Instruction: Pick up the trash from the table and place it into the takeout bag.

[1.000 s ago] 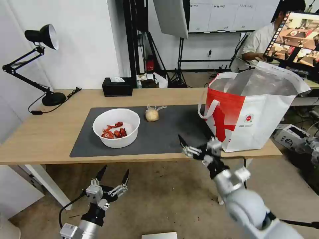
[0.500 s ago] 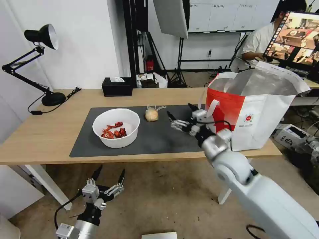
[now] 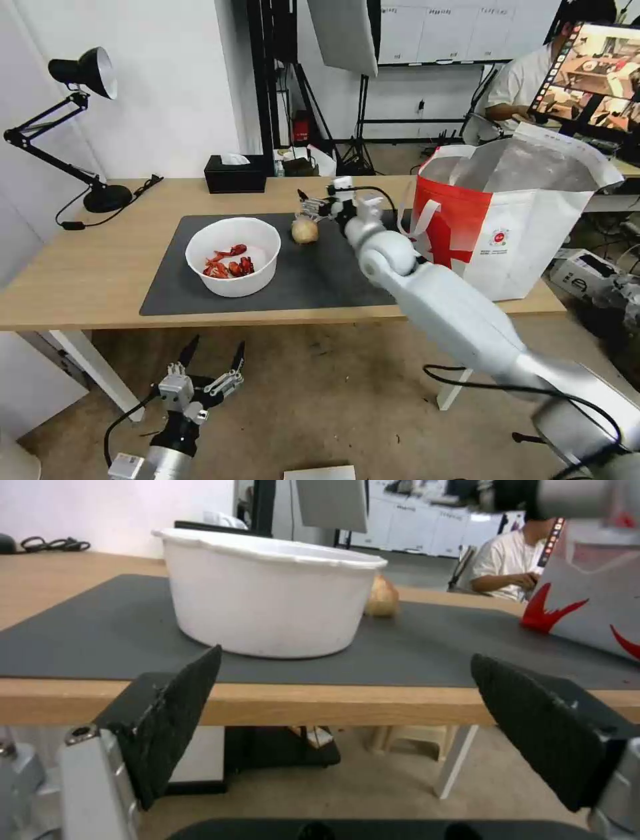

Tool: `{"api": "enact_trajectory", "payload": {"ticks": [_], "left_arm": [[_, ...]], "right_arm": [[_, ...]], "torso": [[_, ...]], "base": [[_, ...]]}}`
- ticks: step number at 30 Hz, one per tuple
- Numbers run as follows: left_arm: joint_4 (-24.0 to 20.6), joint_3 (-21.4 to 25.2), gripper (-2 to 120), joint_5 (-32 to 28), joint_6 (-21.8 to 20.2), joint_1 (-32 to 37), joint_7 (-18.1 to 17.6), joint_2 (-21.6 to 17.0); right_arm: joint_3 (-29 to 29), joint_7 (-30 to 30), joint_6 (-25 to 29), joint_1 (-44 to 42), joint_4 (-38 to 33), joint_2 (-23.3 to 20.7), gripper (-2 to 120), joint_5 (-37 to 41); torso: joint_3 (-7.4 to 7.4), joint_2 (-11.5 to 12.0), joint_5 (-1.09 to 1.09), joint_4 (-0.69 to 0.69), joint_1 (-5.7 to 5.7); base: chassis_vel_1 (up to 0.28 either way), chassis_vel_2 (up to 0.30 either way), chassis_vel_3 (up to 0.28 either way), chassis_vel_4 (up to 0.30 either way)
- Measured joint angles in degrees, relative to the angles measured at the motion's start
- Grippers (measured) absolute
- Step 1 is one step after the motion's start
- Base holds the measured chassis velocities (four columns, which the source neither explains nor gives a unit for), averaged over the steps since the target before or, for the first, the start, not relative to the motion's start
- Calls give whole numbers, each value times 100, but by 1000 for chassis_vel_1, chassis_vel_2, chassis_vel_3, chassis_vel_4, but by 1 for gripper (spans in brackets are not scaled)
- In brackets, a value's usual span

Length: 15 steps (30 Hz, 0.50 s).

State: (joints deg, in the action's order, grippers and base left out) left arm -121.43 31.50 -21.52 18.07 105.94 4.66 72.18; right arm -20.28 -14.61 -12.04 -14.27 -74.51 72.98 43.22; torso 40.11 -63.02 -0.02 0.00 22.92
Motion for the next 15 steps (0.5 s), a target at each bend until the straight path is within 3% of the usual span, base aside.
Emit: {"api": "enact_trajectory", "payload": {"ticks": [6, 10, 15], "left_arm": [[-30, 37, 100, -4, 8, 33, 4, 10], [-41, 79, 100, -15, 40, 64, 10, 12], [-41, 79, 100, -16, 59, 70, 13, 38]], "right_arm": [[-25, 102, -109, 152, 649, 372, 100, -94], [-70, 266, -406, 272, 1452, 867, 100, -359], [-81, 116, -716, 286, 1720, 1092, 100, -540]], "torso": [[0, 0, 1, 1, 0], [0, 0, 1, 1, 0], [0, 0, 1, 1, 0]], "base": [[0, 0, 0, 0], [0, 0, 0, 0], [0, 0, 0, 0]]}}
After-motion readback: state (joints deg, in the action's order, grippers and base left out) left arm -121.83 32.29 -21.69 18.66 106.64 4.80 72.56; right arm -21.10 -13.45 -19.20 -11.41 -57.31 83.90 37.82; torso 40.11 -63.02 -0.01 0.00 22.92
